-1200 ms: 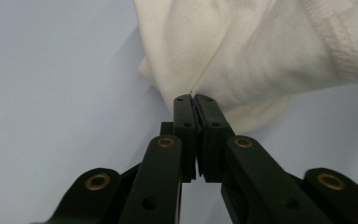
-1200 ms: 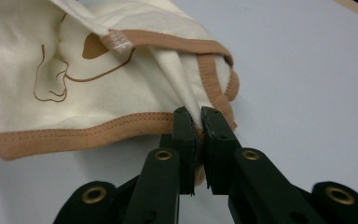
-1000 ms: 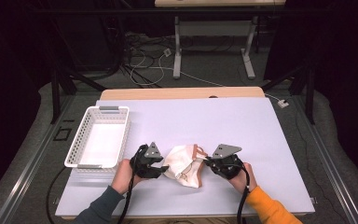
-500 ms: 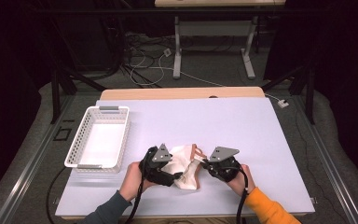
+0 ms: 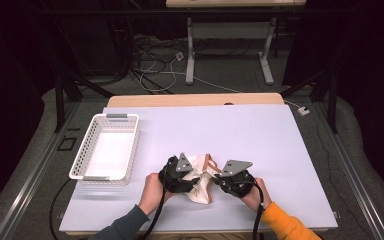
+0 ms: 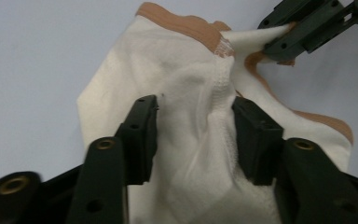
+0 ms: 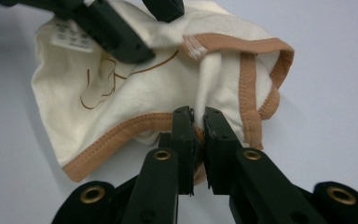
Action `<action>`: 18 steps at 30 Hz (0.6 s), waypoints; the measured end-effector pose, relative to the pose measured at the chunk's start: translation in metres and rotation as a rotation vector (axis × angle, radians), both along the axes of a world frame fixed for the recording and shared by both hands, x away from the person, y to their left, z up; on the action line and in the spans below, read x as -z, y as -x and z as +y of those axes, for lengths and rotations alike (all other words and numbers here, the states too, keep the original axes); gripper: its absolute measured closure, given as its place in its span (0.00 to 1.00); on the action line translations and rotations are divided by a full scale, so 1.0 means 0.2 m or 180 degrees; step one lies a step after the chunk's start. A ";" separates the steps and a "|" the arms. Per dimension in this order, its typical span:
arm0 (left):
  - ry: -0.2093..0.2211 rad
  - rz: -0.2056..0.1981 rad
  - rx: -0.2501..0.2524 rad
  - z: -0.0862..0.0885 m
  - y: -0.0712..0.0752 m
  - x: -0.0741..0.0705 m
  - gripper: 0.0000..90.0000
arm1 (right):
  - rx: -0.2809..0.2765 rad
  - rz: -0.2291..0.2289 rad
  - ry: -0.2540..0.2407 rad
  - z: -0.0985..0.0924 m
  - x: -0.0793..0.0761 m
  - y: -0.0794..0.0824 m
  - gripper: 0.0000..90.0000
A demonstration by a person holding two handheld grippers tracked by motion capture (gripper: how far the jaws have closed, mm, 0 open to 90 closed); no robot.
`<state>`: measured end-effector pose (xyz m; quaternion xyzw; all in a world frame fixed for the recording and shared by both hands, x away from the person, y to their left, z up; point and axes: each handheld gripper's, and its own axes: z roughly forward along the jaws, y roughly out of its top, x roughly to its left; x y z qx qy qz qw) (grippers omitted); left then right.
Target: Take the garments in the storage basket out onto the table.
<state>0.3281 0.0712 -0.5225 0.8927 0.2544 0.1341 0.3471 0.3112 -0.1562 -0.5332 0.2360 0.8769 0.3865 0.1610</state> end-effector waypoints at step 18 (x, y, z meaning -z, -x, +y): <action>0.0045 -0.0144 -0.0116 0.12 0.00 -0.03 0.91 | 0.0142 -0.0030 0.0024 -0.05 -0.01 -0.03 0.94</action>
